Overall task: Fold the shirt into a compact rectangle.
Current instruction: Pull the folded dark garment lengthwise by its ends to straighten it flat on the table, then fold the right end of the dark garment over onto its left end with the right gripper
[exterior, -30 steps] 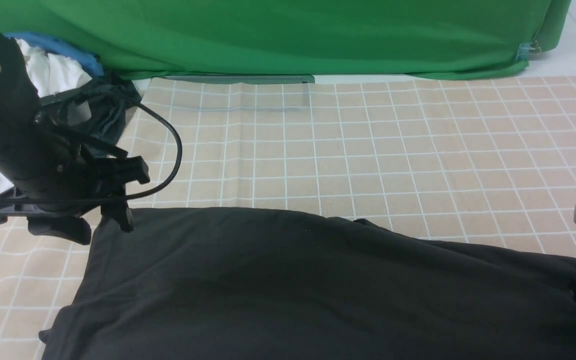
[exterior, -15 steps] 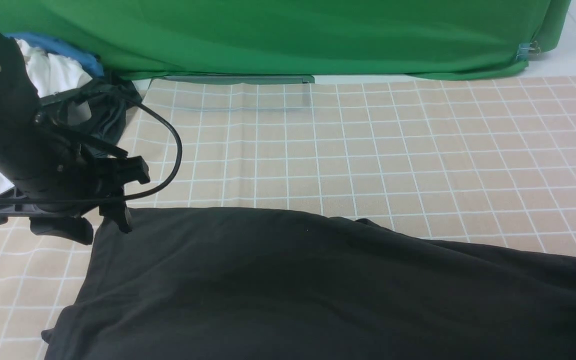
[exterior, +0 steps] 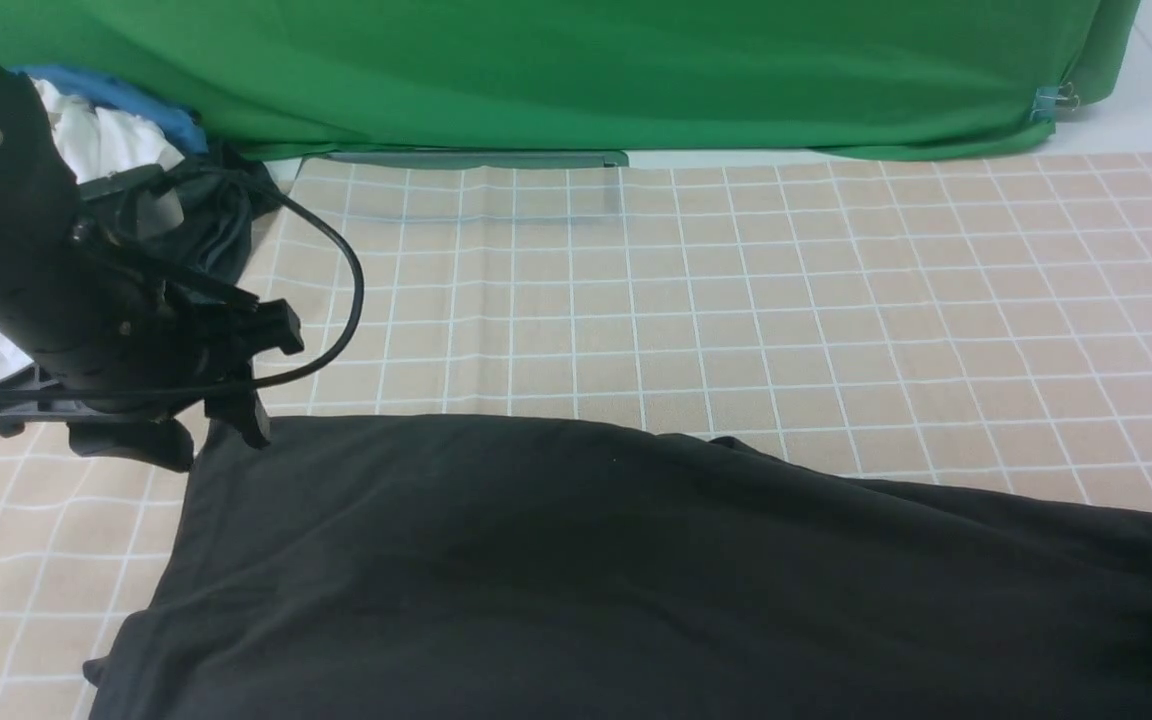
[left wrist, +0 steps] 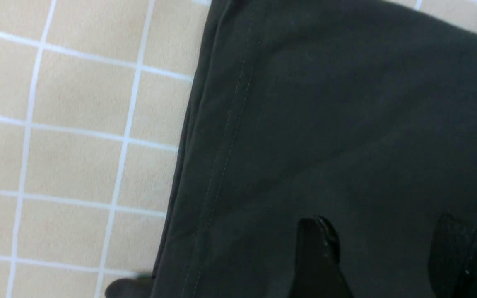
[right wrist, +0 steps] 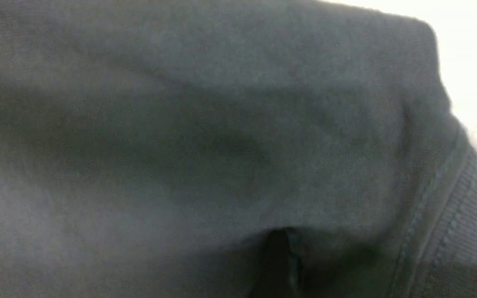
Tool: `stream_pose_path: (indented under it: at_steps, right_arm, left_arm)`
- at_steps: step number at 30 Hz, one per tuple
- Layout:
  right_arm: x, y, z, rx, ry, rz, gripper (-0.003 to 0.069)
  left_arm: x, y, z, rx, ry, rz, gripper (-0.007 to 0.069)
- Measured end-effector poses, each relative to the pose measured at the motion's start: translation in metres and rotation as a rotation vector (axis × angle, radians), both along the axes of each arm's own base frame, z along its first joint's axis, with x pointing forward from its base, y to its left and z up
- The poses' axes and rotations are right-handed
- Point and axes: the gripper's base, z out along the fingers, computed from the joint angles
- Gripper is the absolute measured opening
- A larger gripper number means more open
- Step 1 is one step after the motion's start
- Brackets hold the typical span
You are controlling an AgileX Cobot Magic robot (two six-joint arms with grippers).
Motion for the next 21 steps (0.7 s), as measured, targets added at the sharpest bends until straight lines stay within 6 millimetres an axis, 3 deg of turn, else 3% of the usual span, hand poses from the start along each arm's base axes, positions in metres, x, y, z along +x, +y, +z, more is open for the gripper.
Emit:
stream_pose_path:
  at_steps: [4,7,8,9,10,11,16,21]
  right_arm:
    - [0.001,0.001,-0.002,0.012,0.010,-0.006,0.0528]
    - [0.002,0.003,-0.003,0.041,0.015,-0.031,0.0332]
    - [0.002,0.003,-0.003,0.043,0.017,-0.026,0.0316]
    - [0.002,0.005,-0.003,0.056,0.019,-0.039,0.0198]
    - [0.003,0.005,-0.002,0.058,0.022,-0.040,0.0138]
    - [0.004,0.004,-0.001,0.058,0.037,-0.039,0.0114]
    - [0.015,-0.004,0.017,-0.011,0.075,-0.026,0.0115]
    - [0.022,-0.002,0.068,-0.055,-0.028,-0.041,0.0115]
  left_arm:
    - [0.000,0.000,0.000,0.000,-0.001,0.000,0.0342]
    - [0.000,0.000,0.000,0.000,-0.001,0.000,0.0342]
    - [0.000,0.000,0.000,0.000,-0.001,0.000,0.0342]
    - [0.000,0.000,0.000,0.000,-0.002,0.000,0.0342]
    - [0.000,0.000,0.000,0.000,-0.002,0.000,0.0342]
    - [0.000,0.000,0.000,0.000,-0.002,0.002,0.0342]
    - [0.000,0.000,0.000,0.003,0.001,0.010,0.0342]
    - [0.000,-0.001,0.011,0.003,0.017,-0.053,0.0342]
